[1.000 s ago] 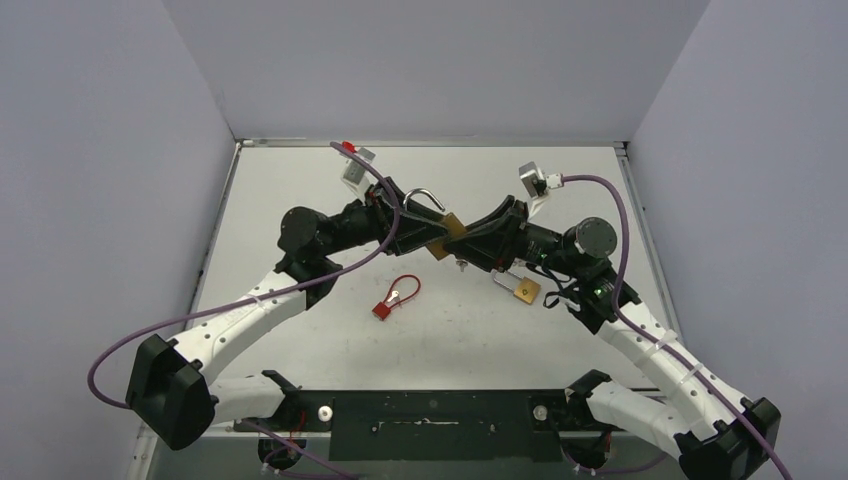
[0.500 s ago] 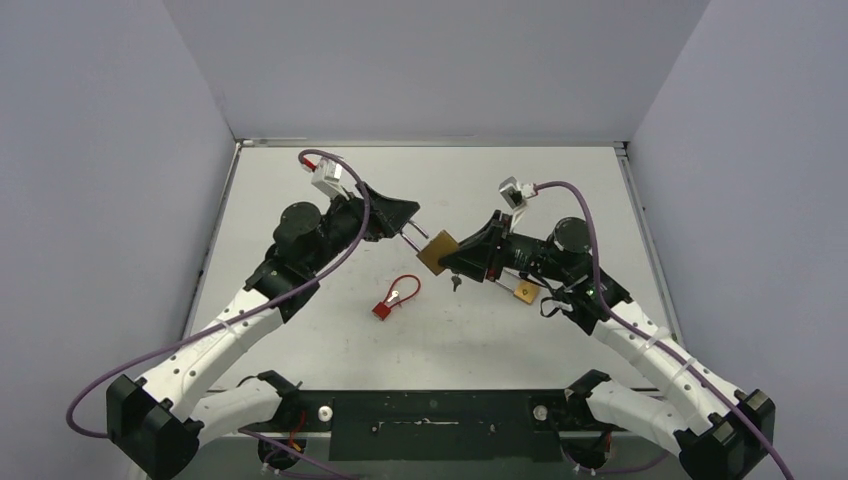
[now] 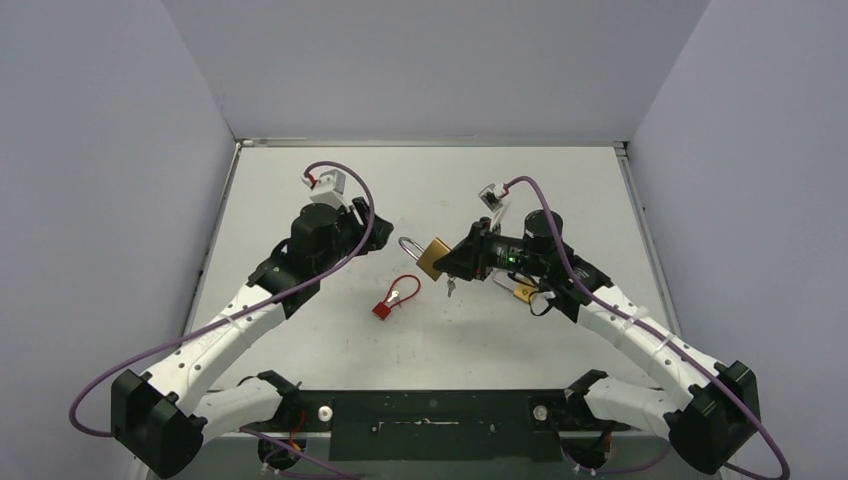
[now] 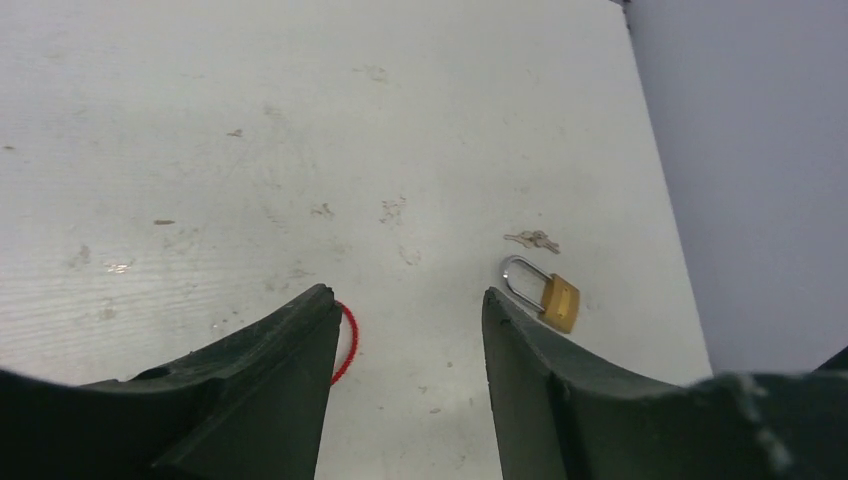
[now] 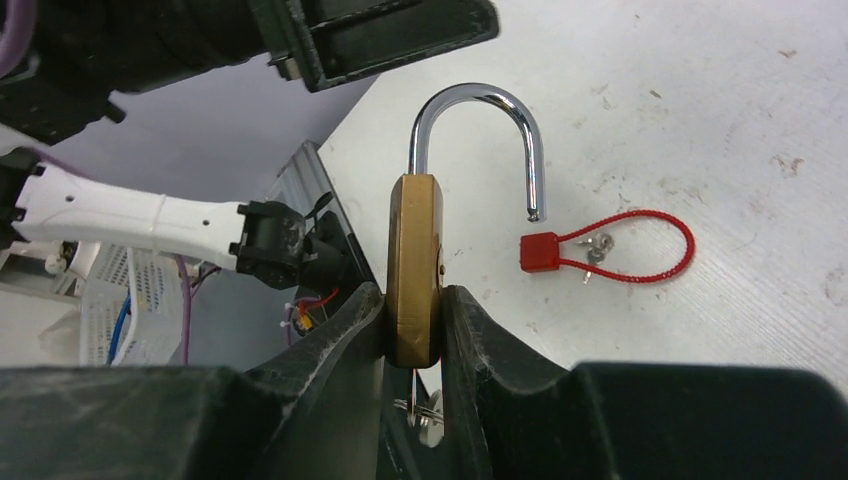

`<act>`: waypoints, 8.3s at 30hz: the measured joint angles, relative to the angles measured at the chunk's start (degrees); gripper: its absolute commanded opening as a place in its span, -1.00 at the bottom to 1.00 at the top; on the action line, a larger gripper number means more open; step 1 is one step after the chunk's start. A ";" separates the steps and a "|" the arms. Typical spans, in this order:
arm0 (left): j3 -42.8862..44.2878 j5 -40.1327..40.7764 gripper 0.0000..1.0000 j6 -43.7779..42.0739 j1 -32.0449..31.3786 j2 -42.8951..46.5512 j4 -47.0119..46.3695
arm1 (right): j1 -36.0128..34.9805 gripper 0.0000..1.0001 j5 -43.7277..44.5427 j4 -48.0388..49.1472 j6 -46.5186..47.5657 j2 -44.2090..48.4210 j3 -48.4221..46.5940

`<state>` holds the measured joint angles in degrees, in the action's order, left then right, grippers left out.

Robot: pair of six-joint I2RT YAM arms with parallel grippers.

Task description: Unlock with the key

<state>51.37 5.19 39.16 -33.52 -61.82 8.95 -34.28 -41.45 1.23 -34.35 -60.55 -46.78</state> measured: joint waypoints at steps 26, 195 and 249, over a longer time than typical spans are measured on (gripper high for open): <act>-9.64 10.56 0.10 0.92 1.49 4.61 10.82 | 10.64 -1.00 3.32 18.71 -39.93 -43.54 -8.92; -13.42 -5.70 0.45 -6.73 2.25 4.04 9.94 | 19.96 -0.78 49.88 -26.40 -9.31 -39.58 -13.14; -14.60 -6.01 0.45 -1.73 2.97 6.21 3.89 | 16.57 -1.00 44.74 -19.54 -2.36 -30.29 -12.41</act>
<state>36.77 -0.82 37.43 -30.55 -55.61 12.84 -17.72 3.29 -18.31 -36.71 -90.85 -59.20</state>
